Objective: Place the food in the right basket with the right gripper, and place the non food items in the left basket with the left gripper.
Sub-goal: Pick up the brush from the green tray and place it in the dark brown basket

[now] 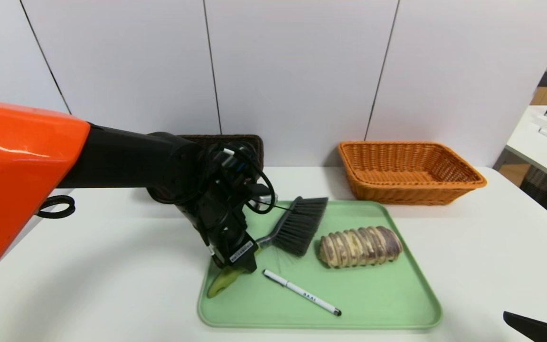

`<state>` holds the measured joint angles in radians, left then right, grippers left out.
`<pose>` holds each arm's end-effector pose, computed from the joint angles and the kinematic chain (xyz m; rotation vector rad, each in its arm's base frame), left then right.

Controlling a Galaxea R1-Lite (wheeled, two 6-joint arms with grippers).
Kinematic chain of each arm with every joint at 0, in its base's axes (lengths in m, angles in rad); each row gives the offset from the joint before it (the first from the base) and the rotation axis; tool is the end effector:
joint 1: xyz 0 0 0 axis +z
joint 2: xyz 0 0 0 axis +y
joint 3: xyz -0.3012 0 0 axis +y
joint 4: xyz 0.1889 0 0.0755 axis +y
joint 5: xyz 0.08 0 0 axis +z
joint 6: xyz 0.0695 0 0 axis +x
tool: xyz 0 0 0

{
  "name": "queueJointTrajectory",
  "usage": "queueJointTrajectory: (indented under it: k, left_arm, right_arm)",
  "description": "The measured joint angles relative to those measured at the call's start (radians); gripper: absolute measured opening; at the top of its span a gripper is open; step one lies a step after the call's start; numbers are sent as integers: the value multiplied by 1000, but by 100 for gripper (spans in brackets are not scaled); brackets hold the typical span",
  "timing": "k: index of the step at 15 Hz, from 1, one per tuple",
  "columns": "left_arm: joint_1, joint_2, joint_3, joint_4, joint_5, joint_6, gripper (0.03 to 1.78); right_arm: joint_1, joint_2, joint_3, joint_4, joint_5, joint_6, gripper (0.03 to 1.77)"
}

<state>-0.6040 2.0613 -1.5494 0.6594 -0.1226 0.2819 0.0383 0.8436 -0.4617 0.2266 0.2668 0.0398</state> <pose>0.3256 -0.2350 0.1017 0.5237 1.0695 -0.8047 0.1231 0.0231 0.1406 0.1079 0.6128 0.2835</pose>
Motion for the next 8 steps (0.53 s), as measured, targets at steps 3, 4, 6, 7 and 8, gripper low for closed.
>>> queueJointTrajectory:
  k: [3,4,6,7,8]
  left_arm:
    - [-1,0,0,0,-1,2,73]
    - [-1,0,0,0,-1,2,44]
    - [0,-1,0,1,-3,1,44]
    - [0,-2,0,1,-3,0,44]
    - [0,-4,1,1,-3,-1,44]
  right_arm:
    - [0,0,-1,-2,0,0,171]
    - [0,0,-1,-2,0,0,171]
    - [0,-1,-1,-1,0,0,171]
    - [0,-1,-1,0,0,0,171]
    - [0,-2,-1,0,0,0,171]
